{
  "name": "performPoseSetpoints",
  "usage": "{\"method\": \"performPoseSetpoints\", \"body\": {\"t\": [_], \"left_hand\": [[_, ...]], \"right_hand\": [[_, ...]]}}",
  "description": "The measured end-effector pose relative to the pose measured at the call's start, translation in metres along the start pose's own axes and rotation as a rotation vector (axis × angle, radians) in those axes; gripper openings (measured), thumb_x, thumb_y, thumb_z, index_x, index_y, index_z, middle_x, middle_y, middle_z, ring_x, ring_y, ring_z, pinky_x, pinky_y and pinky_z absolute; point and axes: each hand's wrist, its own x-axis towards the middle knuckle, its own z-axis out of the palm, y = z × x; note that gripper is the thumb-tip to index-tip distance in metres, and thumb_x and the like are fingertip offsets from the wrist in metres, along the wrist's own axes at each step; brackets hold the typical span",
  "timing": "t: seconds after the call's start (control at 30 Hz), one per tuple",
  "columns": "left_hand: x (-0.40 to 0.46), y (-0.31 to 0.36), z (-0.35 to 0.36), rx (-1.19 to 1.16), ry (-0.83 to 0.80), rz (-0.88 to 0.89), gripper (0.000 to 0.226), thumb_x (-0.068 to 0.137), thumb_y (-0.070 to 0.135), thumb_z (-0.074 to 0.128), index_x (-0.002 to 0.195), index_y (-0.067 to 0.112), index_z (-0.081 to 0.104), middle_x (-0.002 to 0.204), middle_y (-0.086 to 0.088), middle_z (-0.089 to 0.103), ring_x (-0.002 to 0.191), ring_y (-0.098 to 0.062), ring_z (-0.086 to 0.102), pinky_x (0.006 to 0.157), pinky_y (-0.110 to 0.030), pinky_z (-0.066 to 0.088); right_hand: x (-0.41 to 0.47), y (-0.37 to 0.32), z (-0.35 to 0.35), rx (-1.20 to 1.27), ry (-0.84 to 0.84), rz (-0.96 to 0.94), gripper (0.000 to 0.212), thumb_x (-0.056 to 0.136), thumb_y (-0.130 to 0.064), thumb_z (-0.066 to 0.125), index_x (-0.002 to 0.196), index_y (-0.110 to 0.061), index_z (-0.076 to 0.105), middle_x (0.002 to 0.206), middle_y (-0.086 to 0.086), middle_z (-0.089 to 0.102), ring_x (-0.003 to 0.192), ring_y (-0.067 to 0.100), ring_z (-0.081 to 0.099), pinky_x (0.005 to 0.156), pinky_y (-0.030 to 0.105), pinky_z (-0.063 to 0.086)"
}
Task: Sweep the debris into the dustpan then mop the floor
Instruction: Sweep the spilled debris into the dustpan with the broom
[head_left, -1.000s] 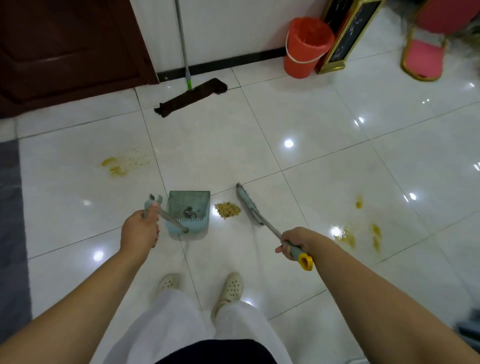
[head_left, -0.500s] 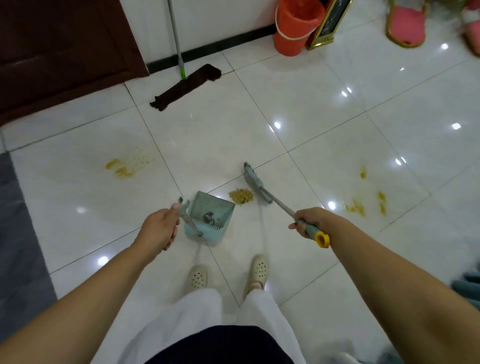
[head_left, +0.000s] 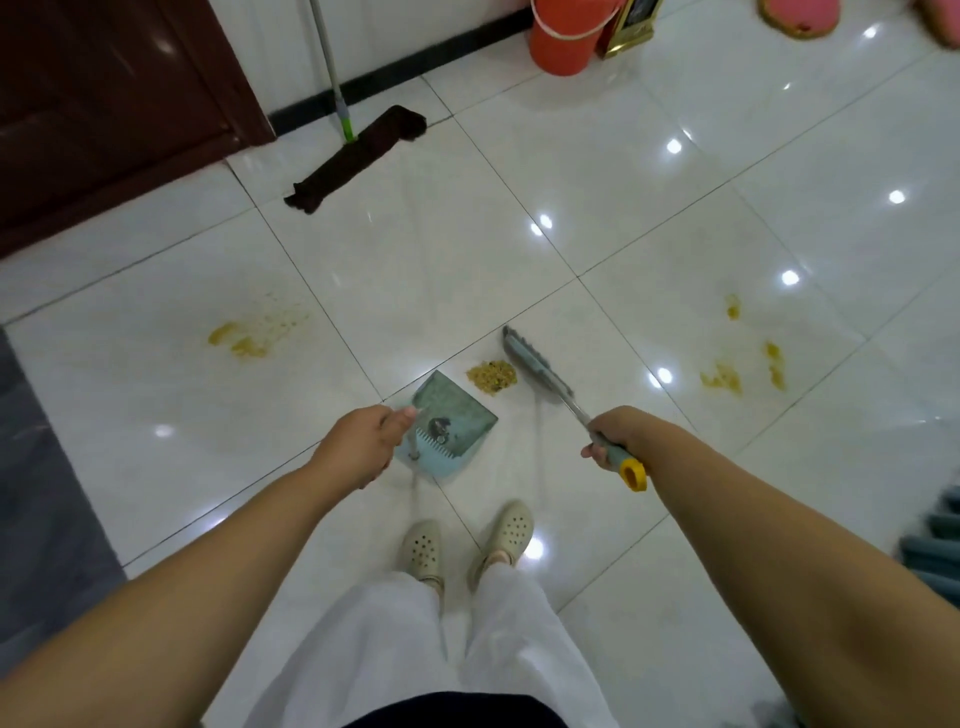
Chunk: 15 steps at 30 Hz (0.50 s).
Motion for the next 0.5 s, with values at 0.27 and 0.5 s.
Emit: {"method": "performPoseSetpoints", "body": {"t": [0.27, 0.5], "left_hand": [[0.011, 0.009, 0.006, 0.143, 0.026, 0.015, 0.049, 0.094, 0.056, 0.032, 0.071, 0.017, 0.052, 0.057, -0.002, 0.057, 0.043, -0.015, 0.047, 0.046, -0.025, 0.039], [0.007, 0.012, 0.013, 0.186, 0.038, 0.031, 0.049, 0.094, 0.057, 0.031, 0.070, 0.019, 0.051, 0.059, -0.004, 0.058, 0.049, -0.017, 0.050, 0.049, -0.026, 0.038]], "right_hand": [[-0.002, 0.028, 0.013, -0.201, -0.042, 0.035, 0.016, 0.096, -0.008, 0.039, 0.109, 0.002, 0.043, 0.083, 0.019, 0.059, 0.045, 0.015, 0.043, 0.035, 0.016, 0.039], [-0.031, 0.047, 0.010, -0.258, -0.177, 0.053, 0.024, 0.095, -0.009, 0.038, 0.115, 0.005, 0.042, 0.082, 0.017, 0.061, 0.036, 0.013, 0.041, 0.038, 0.018, 0.038]]}}
